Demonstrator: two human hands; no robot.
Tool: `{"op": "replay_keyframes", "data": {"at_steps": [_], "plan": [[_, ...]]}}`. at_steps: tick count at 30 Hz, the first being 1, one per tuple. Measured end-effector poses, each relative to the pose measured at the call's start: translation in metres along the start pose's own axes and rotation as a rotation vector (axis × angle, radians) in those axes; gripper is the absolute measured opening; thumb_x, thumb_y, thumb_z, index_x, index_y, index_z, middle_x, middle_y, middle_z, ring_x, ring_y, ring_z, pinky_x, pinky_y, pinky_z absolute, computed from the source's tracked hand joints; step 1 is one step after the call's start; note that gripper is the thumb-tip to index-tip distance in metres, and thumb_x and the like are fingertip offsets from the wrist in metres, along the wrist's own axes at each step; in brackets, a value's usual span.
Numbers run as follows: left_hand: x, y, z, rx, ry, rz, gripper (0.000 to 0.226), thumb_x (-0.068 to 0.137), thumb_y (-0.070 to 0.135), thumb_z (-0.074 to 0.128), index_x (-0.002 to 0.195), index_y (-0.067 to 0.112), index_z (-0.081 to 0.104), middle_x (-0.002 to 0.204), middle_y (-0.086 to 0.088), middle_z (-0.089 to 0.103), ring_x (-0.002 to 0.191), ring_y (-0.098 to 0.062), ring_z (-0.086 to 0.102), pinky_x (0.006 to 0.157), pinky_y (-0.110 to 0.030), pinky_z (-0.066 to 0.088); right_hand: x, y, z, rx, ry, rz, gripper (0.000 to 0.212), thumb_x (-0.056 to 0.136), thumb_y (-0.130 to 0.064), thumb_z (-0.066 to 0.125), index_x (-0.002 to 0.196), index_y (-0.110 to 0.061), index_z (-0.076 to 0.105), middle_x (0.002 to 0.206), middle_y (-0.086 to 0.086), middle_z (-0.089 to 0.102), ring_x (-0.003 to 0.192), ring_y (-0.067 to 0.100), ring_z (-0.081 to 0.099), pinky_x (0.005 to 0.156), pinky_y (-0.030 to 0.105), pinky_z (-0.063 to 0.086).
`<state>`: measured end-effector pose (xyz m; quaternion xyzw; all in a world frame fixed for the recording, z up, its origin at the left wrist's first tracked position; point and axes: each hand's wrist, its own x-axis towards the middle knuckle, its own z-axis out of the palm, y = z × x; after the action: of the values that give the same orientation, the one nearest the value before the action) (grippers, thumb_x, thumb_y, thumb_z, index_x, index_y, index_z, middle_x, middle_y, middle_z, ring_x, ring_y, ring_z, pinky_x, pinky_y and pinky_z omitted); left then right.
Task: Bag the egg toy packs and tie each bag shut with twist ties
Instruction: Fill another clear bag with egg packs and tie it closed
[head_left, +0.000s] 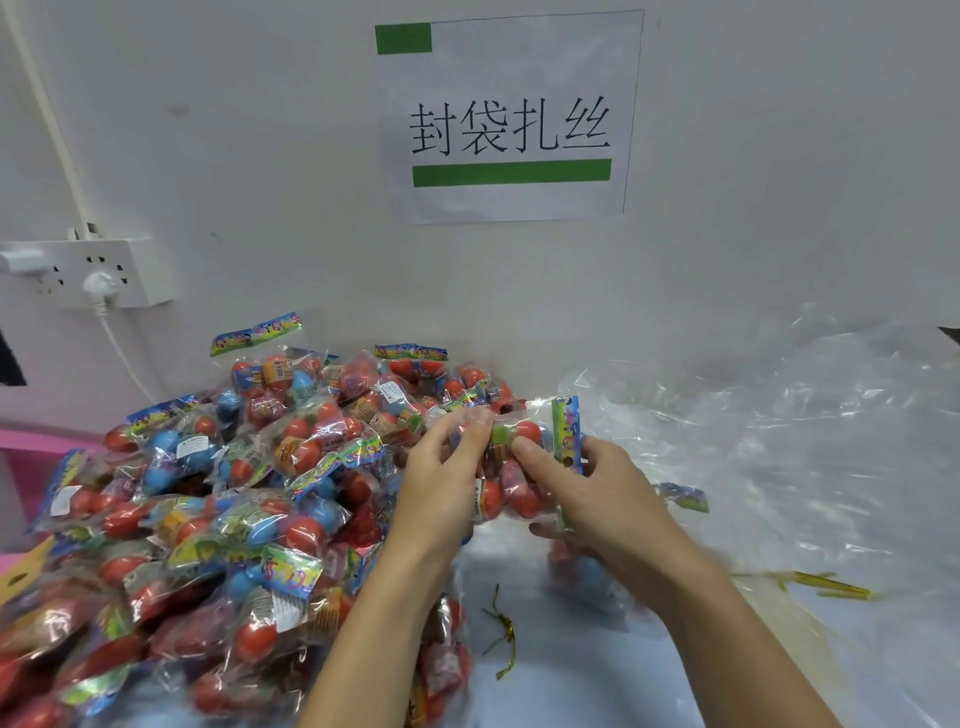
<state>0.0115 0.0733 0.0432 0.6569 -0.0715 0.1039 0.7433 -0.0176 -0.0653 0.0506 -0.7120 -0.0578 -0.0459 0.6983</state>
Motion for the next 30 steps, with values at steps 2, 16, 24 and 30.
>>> {"op": "replay_keyframes", "data": {"at_steps": [2, 16, 24, 30], "plan": [[-0.002, 0.001, 0.005, -0.039, -0.005, -0.054, 0.025, 0.097, 0.038, 0.058, 0.107, 0.018, 0.071, 0.103, -0.008, 0.075, 0.097, -0.025, 0.072, 0.082, -0.042, 0.060, -0.001, 0.001, 0.000, -0.058, 0.021, -0.033, 0.019, 0.088, -0.041, 0.071, 0.095, -0.024, 0.073, 0.081, -0.005, 0.077, 0.078, 0.013, 0.075, 0.072, 0.034, 0.064], [-0.005, -0.005, 0.024, 0.061, 0.102, 0.192, 0.034, 0.100, 0.046, 0.047, 0.082, 0.020, 0.059, 0.066, 0.016, 0.061, 0.069, -0.007, 0.059, 0.071, -0.032, 0.048, -0.001, 0.001, 0.001, -0.055, 0.025, -0.099, 0.016, 0.080, -0.050, 0.078, 0.086, -0.037, 0.070, 0.074, -0.013, 0.074, 0.060, 0.003, 0.069, 0.046, 0.021, 0.051], [-0.004, -0.007, 0.019, 0.046, 0.065, 0.038, 0.023, 0.105, 0.036, 0.041, 0.104, 0.023, 0.061, 0.097, -0.007, 0.069, 0.088, -0.023, 0.069, 0.063, -0.032, 0.058, -0.004, -0.021, -0.025, 0.036, 0.220, -0.243, 0.035, 0.080, -0.050, 0.076, 0.095, -0.018, 0.074, 0.078, 0.002, 0.077, 0.062, 0.012, 0.070, 0.044, 0.022, 0.046], [-0.011, -0.032, 0.022, 0.697, -0.231, 0.049, 0.049, 0.092, 0.028, 0.067, 0.136, 0.028, 0.043, 0.119, 0.010, 0.055, 0.109, -0.012, 0.054, 0.091, -0.027, 0.042, -0.008, -0.038, -0.073, 0.261, 0.587, -0.308, 0.041, 0.073, -0.056, 0.072, 0.086, -0.018, 0.073, 0.071, -0.006, 0.073, 0.060, 0.007, 0.066, 0.044, 0.021, 0.048]]}}
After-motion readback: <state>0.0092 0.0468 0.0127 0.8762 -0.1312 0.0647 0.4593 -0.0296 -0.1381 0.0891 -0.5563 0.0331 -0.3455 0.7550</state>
